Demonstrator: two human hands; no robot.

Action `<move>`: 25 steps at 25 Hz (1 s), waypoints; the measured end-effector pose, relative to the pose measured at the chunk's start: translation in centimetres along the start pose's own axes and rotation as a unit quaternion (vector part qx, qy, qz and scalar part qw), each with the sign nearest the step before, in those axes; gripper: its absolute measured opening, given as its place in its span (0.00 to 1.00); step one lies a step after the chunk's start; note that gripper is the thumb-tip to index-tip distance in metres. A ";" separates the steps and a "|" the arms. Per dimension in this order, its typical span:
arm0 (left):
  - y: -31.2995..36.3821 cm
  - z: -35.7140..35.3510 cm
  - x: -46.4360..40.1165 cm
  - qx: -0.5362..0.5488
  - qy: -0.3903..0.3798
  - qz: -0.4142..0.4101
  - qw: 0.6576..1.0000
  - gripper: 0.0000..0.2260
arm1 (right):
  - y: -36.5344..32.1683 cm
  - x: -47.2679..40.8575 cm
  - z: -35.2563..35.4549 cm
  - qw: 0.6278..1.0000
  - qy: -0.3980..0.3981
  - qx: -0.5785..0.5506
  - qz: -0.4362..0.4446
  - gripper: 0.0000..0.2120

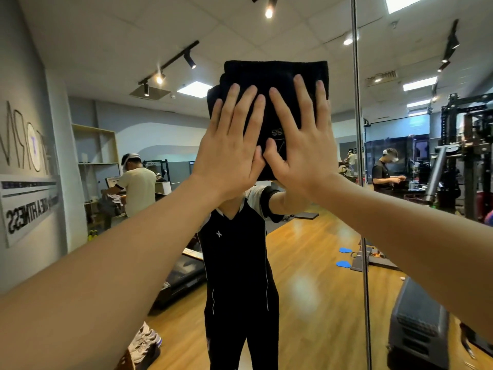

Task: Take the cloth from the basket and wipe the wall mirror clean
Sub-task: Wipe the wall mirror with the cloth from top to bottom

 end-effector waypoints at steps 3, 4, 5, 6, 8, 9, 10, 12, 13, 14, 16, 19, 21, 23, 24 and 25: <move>-2.0 0.9 1.8 0.007 0.004 0.002 1.000 0.33 | -2.7 0.0 -0.9 1.000 -0.011 0.005 0.001 0.36; -2.7 1.1 2.4 0.010 0.005 0.002 1.000 0.33 | -3.6 0.0 -1.2 1.000 -0.013 0.007 0.002 0.36; -3.4 1.4 3.0 0.013 0.003 0.001 1.000 0.33 | -4.5 0.0 -1.5 1.000 -0.013 0.007 0.002 0.36; -4.4 1.7 3.8 0.016 0.002 0.000 1.000 0.33 | -5.7 0.0 -1.9 1.000 -0.010 0.006 0.000 0.36; -6.5 2.3 5.2 0.024 0.006 -0.004 1.000 0.33 | -8.1 0.0 -2.6 1.000 -0.004 0.003 -0.002 0.36; -7.5 2.6 5.9 0.027 0.008 -0.007 1.000 0.33 | -9.4 -0.1 -3.0 1.000 -0.004 0.003 -0.003 0.36; -8.6 2.8 6.5 0.026 0.008 -0.011 1.000 0.33 | -10.7 -0.1 -3.3 1.000 -0.004 0.006 -0.006 0.36; -10.6 3.3 7.6 0.025 0.007 -0.019 0.999 0.33 | -13.0 -0.3 -4.0 1.000 -0.005 0.010 -0.011 0.36; -11.6 3.5 8.2 0.025 0.007 -0.022 0.999 0.33 | -14.0 -0.3 -4.3 1.000 -0.005 0.011 -0.012 0.36; -12.6 3.8 8.8 0.028 0.008 -0.024 0.999 0.33 | -15.1 -0.5 -4.7 1.000 -0.006 0.013 -0.014 0.36; -14.4 4.4 9.9 0.034 0.011 -0.026 0.999 0.33 | -17.2 -0.8 -5.3 1.000 -0.006 0.016 -0.015 0.36; -17.1 5.1 11.5 0.035 0.010 -0.028 0.999 0.33 | -20.4 -1.2 -6.2 1.000 -0.007 0.019 -0.015 0.36; -18.9 5.6 12.5 0.033 0.008 -0.028 0.999 0.33 | -22.4 -1.5 -6.9 1.000 -0.010 0.020 -0.016 0.36; -21.3 6.4 13.8 0.027 0.009 -0.025 0.999 0.32 | -25.0 -2.0 -7.7 1.000 -0.019 0.020 -0.014 0.36; -22.5 6.8 14.4 0.025 0.010 -0.023 0.999 0.32 | -26.3 -2.2 -8.1 0.999 -0.021 0.021 -0.013 0.37; -23.7 7.2 15.1 0.022 0.009 -0.022 0.999 0.32 | -27.7 -2.4 -8.4 0.999 -0.023 0.023 -0.013 0.37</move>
Point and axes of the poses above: each hand's wrist, its own x-axis away from the middle knuckle, its own z-axis out of the back of the hand, y = z × x, the point moved 6 cm from there along -x, towards the middle knuckle, and after that the axes turned 3 degrees about -z, right-handed, at the moved point
